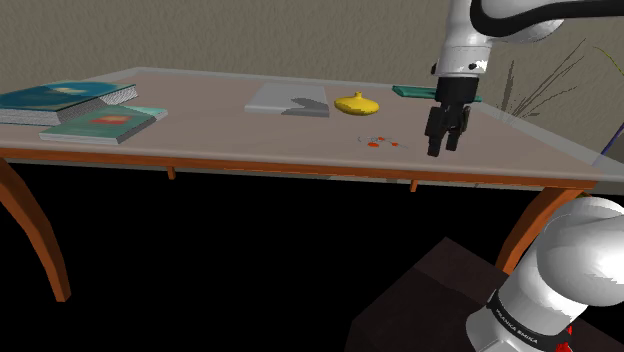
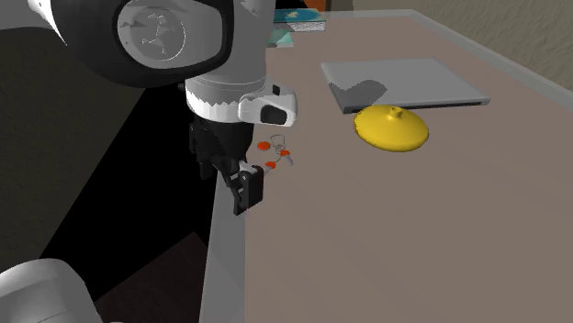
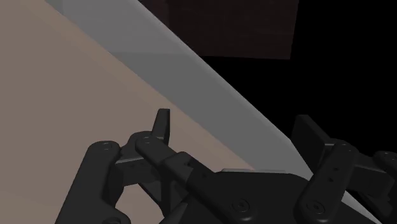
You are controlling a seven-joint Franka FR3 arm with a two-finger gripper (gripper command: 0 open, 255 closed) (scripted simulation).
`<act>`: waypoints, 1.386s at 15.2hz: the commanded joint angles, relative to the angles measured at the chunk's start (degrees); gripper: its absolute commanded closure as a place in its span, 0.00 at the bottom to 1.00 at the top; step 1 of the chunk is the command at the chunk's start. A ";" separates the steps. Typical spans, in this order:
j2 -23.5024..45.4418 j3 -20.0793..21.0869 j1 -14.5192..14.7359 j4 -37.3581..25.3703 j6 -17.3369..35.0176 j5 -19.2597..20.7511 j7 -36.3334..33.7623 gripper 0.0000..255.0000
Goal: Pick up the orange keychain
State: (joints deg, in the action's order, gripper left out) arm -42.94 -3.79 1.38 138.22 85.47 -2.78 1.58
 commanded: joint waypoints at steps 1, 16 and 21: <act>0.00 0.00 0.00 0.00 0.00 0.00 0.00 0.00; 5.20 0.86 1.77 0.42 15.48 2.96 4.54 0.00; 5.25 0.92 1.80 0.45 15.56 2.92 4.48 1.00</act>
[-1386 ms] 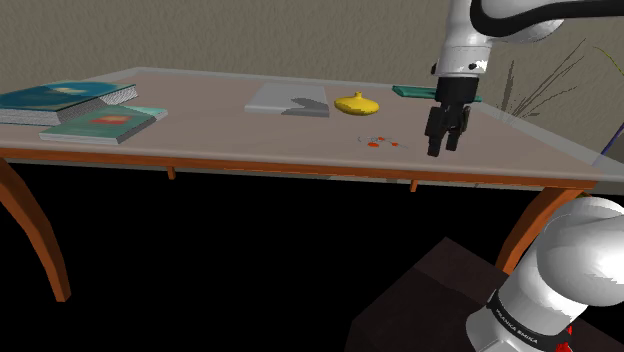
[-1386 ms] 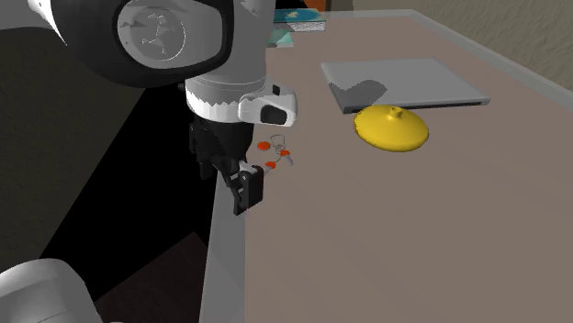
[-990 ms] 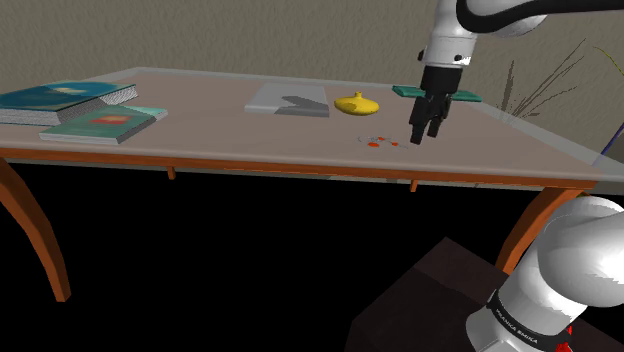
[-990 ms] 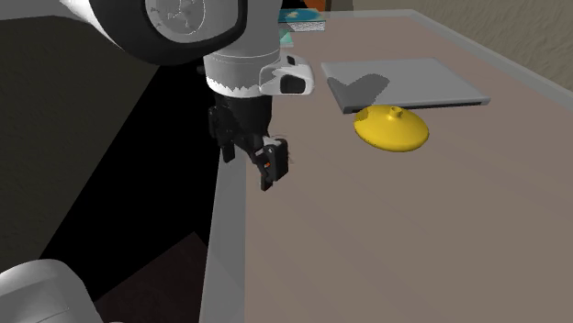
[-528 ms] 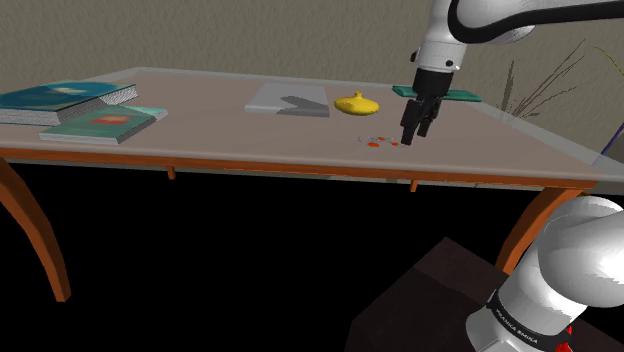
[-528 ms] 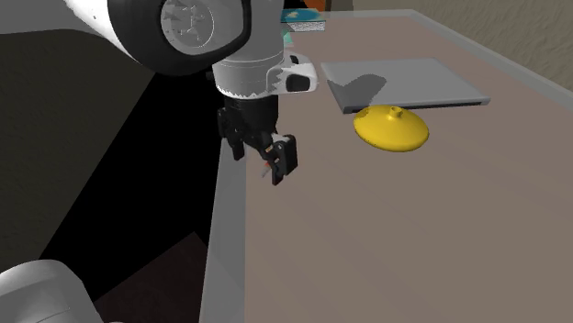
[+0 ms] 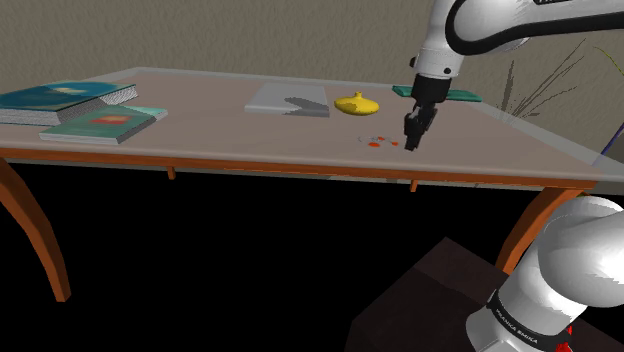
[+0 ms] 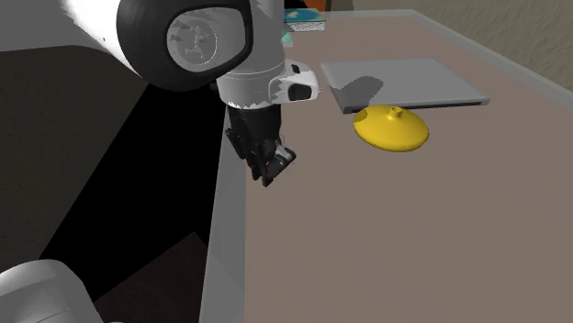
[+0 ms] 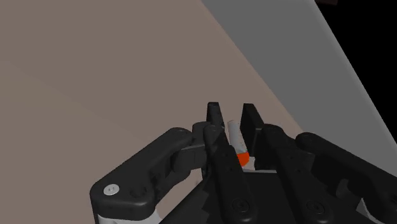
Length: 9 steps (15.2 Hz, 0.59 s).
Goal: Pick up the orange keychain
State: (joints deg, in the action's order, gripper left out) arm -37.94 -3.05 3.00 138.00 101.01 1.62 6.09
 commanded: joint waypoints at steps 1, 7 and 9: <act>0.56 0.16 0.18 0.42 0.09 -1.49 -0.01 1.00; 0.22 -0.28 0.71 -0.15 -0.81 -1.20 -0.25 1.00; 0.31 -0.25 0.74 -1.76 -2.32 -1.22 -0.28 1.00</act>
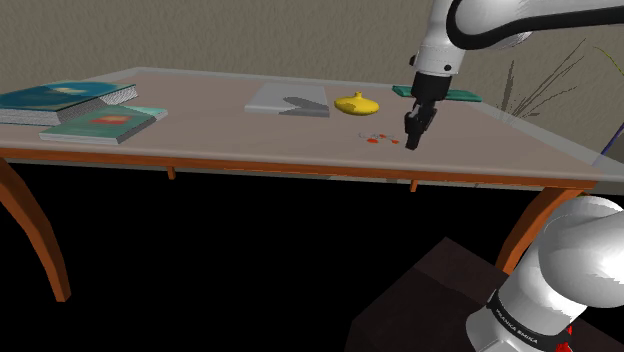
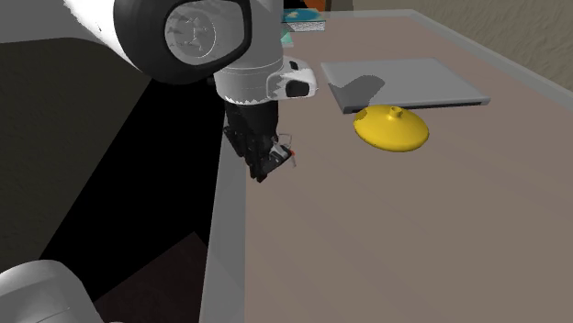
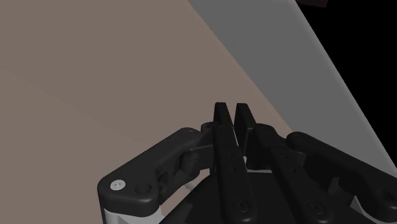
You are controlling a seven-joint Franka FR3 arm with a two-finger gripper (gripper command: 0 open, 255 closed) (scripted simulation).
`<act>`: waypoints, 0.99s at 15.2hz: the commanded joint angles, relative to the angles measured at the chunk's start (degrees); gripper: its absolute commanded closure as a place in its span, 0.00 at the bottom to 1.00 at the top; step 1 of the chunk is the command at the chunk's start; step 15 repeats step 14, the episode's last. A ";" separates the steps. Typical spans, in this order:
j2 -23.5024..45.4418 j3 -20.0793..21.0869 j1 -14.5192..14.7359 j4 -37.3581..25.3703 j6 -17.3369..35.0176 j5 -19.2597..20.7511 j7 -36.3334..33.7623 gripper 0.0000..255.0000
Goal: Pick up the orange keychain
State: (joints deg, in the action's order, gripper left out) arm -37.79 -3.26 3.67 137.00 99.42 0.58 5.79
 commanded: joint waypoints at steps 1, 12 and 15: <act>0.23 -0.03 0.07 -1.57 -1.49 -0.19 0.01 1.00; 1.73 0.11 0.20 -11.16 -9.58 -0.34 -0.11 1.00; 1.76 0.11 0.20 -11.31 -9.69 -0.34 -0.11 1.00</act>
